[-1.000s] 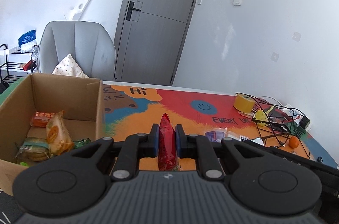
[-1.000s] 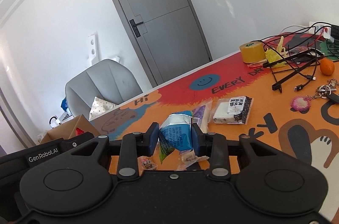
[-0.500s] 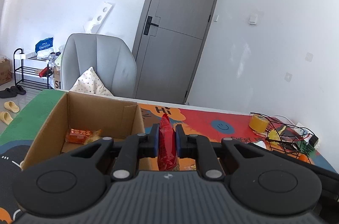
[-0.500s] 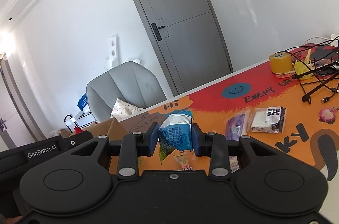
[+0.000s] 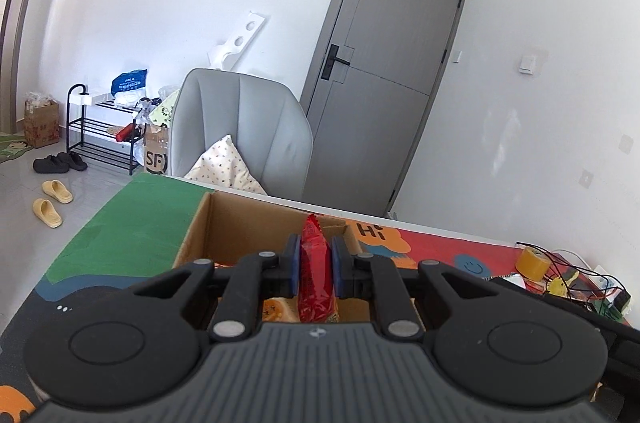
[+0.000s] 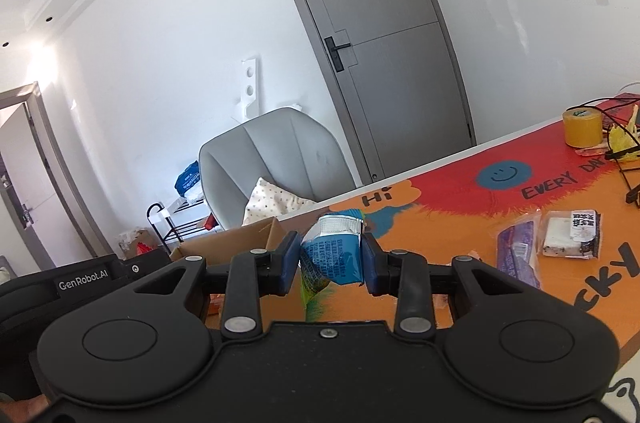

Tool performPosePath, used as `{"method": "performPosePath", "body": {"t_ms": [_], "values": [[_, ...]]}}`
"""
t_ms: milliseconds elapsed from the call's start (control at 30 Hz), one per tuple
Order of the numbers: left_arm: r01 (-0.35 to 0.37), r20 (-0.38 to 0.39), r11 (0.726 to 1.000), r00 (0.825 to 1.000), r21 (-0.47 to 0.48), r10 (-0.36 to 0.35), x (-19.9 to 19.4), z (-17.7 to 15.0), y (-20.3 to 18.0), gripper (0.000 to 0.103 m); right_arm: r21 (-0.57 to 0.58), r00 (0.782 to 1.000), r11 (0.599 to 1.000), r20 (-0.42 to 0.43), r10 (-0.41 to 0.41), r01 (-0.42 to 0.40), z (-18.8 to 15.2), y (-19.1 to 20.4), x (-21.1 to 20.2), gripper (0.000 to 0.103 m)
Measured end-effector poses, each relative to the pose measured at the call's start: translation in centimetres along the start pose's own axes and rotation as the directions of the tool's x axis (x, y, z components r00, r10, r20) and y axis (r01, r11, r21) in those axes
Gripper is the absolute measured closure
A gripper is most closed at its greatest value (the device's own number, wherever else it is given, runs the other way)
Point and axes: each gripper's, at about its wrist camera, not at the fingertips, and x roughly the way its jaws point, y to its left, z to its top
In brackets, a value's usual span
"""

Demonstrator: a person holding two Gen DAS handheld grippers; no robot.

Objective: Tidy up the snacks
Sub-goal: 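Carry the red bar with left tool while right tool carries blue-white pouch to box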

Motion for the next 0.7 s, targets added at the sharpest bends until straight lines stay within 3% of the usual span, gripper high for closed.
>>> {"method": "performPosePath", "body": {"t_ms": [467, 700], "values": [[-0.058, -0.018, 0.997, 0.998, -0.055, 0.057, 1.9, 0.7, 3.3, 0.089, -0.044, 0.999, 0.999, -0.020, 0.032, -0.033, 0.6, 2.7, 2.7, 0.069], [-0.083, -0.057, 0.993, 0.995, -0.089, 0.078, 1.7, 1.0, 4.9, 0.082, -0.064, 0.997, 0.996, -0.040, 0.060, -0.062, 0.7, 4.3, 4.2, 0.069]]}}
